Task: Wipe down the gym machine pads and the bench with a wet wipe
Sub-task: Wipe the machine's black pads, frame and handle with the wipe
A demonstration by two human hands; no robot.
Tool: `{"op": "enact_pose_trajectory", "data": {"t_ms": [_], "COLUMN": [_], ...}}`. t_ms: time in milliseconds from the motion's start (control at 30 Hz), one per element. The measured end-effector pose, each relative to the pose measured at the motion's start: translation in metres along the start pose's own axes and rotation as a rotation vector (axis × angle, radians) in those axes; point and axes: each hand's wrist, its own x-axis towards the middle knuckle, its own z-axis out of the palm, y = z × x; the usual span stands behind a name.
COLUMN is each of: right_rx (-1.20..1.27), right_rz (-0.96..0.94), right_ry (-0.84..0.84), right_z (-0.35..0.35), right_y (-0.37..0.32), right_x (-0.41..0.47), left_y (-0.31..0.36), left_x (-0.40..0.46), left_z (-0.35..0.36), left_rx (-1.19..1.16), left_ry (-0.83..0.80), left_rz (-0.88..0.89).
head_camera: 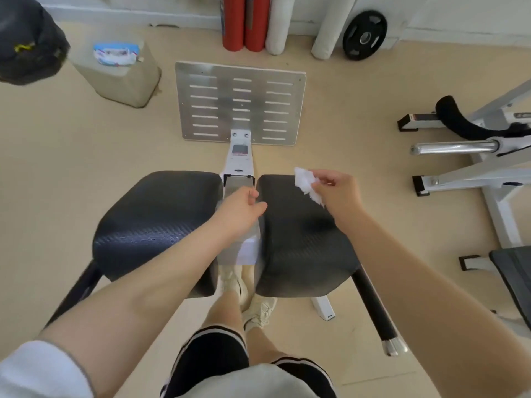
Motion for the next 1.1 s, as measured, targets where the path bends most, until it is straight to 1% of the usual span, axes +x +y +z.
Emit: {"op": "enact_pose_trajectory", "data": {"t_ms": [67,133,233,267,333,367,400,467,500,567,633,667,800,900,967,1100], "right_rx": [-0.009,-0.07,-0.244,-0.365,-0.643,-0.74,-0.791,-0.905,-0.954,-1.042,-1.062,-1.062,-1.011,-0.95,-0.886,-0.905], "right_rz": [0.006,0.012,0.047,0.042,-0.031,-0.075,-0.116,-0.225,-0.262,-0.339,-0.363,-0.32,0.002,0.124,0.112,-0.11], "right_ry": [-0.059,-0.087,-0.113,-0.15,-0.27,-0.321,-0.358,-0.411,-0.448,-0.508,-0.48,-0.432,-0.204,-0.076,-0.077,-0.275], "right_z": [0.005,0.014,0.038,0.047,0.067,0.077,0.085,0.101,0.108,0.112,0.1,0.088,0.025,0.005,0.02,0.081], "right_y": [-0.001,-0.001,0.002,0.004,0.003,0.0,-0.003,-0.006,-0.006,-0.001,0.005,0.008,0.03,0.036,0.03,0.01], "right_x": [0.023,0.046,0.084,0.096,0.113,0.116,0.117,0.115,0.111,0.103,0.103,0.106,0.121,0.122,0.119,0.099], "left_y": [-0.001,0.003,0.009,0.01,0.005,0.001,-0.002,-0.003,-0.003,-0.005,-0.007,-0.008,-0.01,-0.01,-0.011,-0.01], "left_x": [0.023,0.047,0.08,0.089,0.1,0.102,0.102,0.1,0.1,0.103,0.106,0.106,0.108,0.11,0.109,0.103], "left_z": [0.006,0.007,0.001,-0.002,-0.005,-0.003,-0.001,-0.001,-0.002,-0.001,-0.001,-0.002,-0.003,-0.001,-0.001,-0.001], "left_rx": [0.158,0.196,0.203,0.234,0.251,0.198,0.123,0.049,0.081,0.135,0.073,0.067,0.046,0.026,-0.024,-0.148], "left_ry": [-0.045,-0.08,-0.109,-0.135,-0.207,-0.248,-0.281,-0.255,-0.255,-0.308,-0.34,-0.343,-0.355,-0.335,-0.329,-0.304], "left_rz": [0.011,-0.018,-0.114,-0.148,-0.194,-0.202,-0.21,-0.188,-0.163,-0.142,-0.162,-0.164,-0.173,-0.173,-0.204,-0.222]}}
